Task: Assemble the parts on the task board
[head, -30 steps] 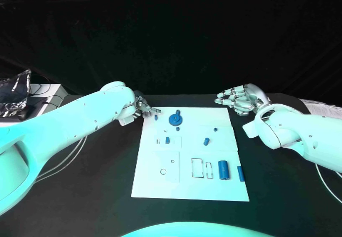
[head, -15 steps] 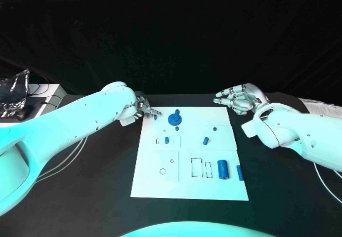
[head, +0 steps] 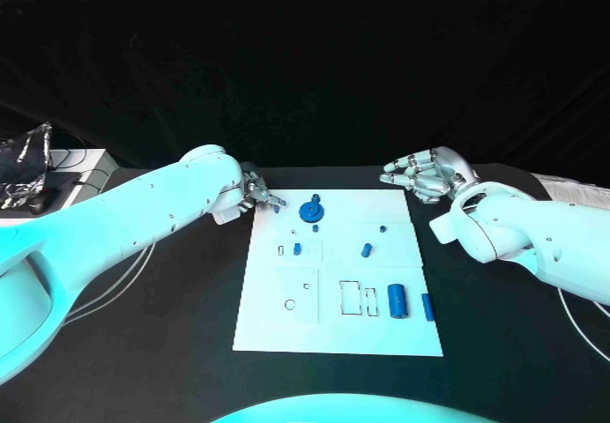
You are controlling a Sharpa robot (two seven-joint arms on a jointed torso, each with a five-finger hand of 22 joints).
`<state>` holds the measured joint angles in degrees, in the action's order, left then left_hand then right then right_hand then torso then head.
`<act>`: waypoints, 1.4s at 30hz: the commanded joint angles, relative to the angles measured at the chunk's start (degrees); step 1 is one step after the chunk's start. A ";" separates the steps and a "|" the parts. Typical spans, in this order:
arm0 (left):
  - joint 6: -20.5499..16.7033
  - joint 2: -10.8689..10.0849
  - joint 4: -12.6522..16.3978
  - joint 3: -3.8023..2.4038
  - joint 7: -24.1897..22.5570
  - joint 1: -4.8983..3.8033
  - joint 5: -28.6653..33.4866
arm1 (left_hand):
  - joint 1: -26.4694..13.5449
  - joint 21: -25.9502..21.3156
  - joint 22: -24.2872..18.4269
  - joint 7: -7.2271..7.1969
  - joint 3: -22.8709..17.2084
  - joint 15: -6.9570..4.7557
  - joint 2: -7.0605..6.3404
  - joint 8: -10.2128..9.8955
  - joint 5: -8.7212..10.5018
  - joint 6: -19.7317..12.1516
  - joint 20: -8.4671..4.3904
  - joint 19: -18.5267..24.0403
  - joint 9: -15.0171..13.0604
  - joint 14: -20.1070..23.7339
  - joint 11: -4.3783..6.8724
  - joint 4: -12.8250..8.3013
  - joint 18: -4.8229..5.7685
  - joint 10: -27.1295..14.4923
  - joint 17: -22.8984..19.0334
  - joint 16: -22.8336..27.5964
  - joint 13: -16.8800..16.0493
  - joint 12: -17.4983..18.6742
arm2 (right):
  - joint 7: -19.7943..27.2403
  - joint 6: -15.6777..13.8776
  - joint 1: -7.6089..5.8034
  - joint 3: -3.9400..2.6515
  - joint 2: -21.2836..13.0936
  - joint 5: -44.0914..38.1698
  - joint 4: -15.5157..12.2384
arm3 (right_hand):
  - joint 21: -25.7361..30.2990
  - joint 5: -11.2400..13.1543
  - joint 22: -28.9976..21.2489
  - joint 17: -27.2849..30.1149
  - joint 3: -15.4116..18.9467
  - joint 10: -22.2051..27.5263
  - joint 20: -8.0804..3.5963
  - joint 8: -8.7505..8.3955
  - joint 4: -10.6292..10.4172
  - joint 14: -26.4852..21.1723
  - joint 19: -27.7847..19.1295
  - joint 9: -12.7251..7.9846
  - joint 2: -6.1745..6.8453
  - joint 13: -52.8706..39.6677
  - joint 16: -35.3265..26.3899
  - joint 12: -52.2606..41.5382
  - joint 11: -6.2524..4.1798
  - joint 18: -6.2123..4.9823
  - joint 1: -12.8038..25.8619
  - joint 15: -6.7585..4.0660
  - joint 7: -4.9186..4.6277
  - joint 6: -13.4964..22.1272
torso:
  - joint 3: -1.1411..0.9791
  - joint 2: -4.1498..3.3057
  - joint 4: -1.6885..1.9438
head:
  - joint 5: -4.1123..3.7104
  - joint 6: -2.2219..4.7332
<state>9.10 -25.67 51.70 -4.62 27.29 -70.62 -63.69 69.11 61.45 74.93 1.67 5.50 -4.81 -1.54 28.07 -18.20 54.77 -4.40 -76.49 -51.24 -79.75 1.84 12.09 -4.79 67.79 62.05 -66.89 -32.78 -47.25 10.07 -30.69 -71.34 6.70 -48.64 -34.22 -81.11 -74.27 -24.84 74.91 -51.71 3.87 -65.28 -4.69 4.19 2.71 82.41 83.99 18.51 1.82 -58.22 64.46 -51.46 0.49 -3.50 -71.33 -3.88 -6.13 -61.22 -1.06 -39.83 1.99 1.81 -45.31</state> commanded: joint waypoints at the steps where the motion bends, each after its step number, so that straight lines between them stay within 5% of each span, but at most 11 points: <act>1: 1.08 0.25 -0.06 0.03 -0.61 -0.09 0.70 | 0.61 -0.29 5.40 -0.08 -0.14 0.05 0.44 -0.27 -0.17 0.24 -0.36 -0.19 0.01 -0.10 0.24 -0.33 0.38 -0.35 0.08 -0.17 -0.10 -0.22 | 0.51 0.23 -0.02 -0.04 0.08 -0.54 -0.03 | 0.26 -0.31 10.93 -0.06 -0.07 0.12 0.16 -0.32 0.31 0.07 4.54 -0.05 -0.53 0.04 -0.14 0.09 -0.03 -0.01 0.21 0.13 -0.29 -0.01 | 0.01 -0.01 0.03 | -0.03 -0.11; 13: 1.11 0.34 -0.11 0.16 -0.50 -0.09 0.87 | 2.32 -0.59 5.47 -0.18 -1.93 0.00 2.48 -0.99 -0.15 0.30 -0.38 -0.05 0.45 0.06 0.32 -1.49 0.41 -0.50 0.11 -0.11 -0.12 -0.06 | 0.50 0.27 -0.02 -0.04 0.18 -0.61 0.01 | 0.26 -0.31 10.93 -0.06 -0.07 0.12 0.16 -0.32 0.31 0.07 4.54 -0.05 -0.53 0.04 -0.14 0.09 -0.03 -0.01 0.21 0.13 -0.29 -0.01 | 0.00 0.01 0.04 | -0.16 -0.30; 24: 1.55 0.31 -0.13 0.18 -0.77 -0.09 1.43 | 4.19 -1.16 5.60 -0.21 -10.52 -0.05 2.75 -2.20 -0.26 -0.06 -0.52 0.21 1.02 0.30 0.38 -2.77 0.57 -0.91 0.24 -0.09 -0.15 0.26 | 0.50 0.27 -0.03 -0.05 0.19 -0.63 0.07 | 0.26 -0.31 10.93 -0.06 -0.07 0.12 0.16 -0.32 0.31 0.07 4.54 -0.05 -0.53 0.04 -0.14 0.09 -0.03 -0.01 0.21 0.13 -0.29 -0.01 | 0.00 -0.01 0.04 | -0.10 -0.43; 26: 1.60 0.27 -0.13 0.18 -0.89 -0.09 1.72 | 4.21 -1.18 5.67 -0.26 -14.72 -0.07 1.86 -2.48 -0.24 -0.15 -0.53 0.24 1.20 0.34 0.38 -3.49 0.62 -0.99 0.28 -0.10 -0.11 0.39 | 0.50 0.27 -0.03 -0.05 0.19 -0.63 0.08 | 0.26 -0.31 10.93 -0.06 -0.07 0.12 0.16 -0.32 0.31 0.07 4.54 -0.05 -0.53 0.04 -0.14 0.09 -0.03 -0.01 0.21 0.13 -0.29 -0.01 | 0.00 -0.02 0.07 | -0.05 -0.45; 31: 1.63 0.19 -0.15 0.18 -1.19 -0.09 2.19 | 0.42 -1.53 5.67 -0.13 -29.86 -0.15 -2.80 -2.44 -0.07 -0.49 -0.41 0.41 0.92 0.45 0.32 -7.72 0.53 -0.92 0.21 0.06 0.06 0.71 | 0.51 0.25 -0.03 -0.05 0.17 -0.63 0.12 | 0.26 -0.31 10.93 -0.06 -0.07 0.12 0.16 -0.32 0.31 0.07 4.54 -0.05 -0.53 0.04 -0.14 0.09 -0.03 -0.01 0.21 0.13 -0.29 -0.01 | 0.00 0.00 0.06 | -0.01 -0.48; 36: 1.12 0.03 -0.08 0.18 -1.51 -0.10 2.74 | -3.07 -1.39 5.75 -0.02 -37.57 0.01 -3.89 -1.77 -0.01 -0.81 -0.34 0.39 0.04 0.38 0.42 -11.75 0.42 -0.52 0.39 -0.08 0.21 0.91 | 0.54 0.24 -0.03 -0.05 0.20 -0.63 0.19 | 0.26 -0.31 10.93 -0.06 -0.07 0.12 0.16 -0.32 0.31 0.07 4.54 -0.05 -0.53 0.04 -0.14 0.09 -0.03 -0.01 0.21 0.13 -0.29 -0.01 | -0.01 -0.02 0.05 | 0.00 -0.48; 42: -0.26 -0.48 0.64 0.18 -1.84 -0.09 4.01 | -4.53 -0.90 5.86 0.05 -40.06 -0.04 -3.97 -1.77 -0.13 -0.65 -0.36 0.18 -0.25 0.18 0.48 -14.18 0.42 -0.05 0.76 -0.33 0.31 1.20 | 0.61 0.24 -0.03 -0.05 0.26 -0.63 0.35 | 0.26 -0.31 10.93 -0.06 -0.07 0.12 0.16 -0.32 0.31 0.07 4.54 -0.05 -0.53 0.04 -0.14 0.09 -0.03 -0.01 0.21 0.13 -0.29 -0.01 | 0.01 0.05 0.10 | 0.14 -0.53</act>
<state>9.55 -26.08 51.99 -4.42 26.58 -70.65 -61.30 65.08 60.19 74.92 1.68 -27.00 -4.92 -5.41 26.16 -18.19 54.36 -4.62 -76.27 -51.43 -79.63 2.16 5.06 -4.79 67.30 62.78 -66.89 -32.55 -46.29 10.07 -30.69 -71.36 6.69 -48.45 -34.33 -80.78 -74.27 -24.84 74.95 -51.69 3.86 -65.37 -4.69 4.19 2.71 82.41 83.99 18.52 1.82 -58.22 64.46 -51.46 0.59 -3.50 -71.33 -3.88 -6.09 -61.19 -1.07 -39.83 2.07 1.86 -45.82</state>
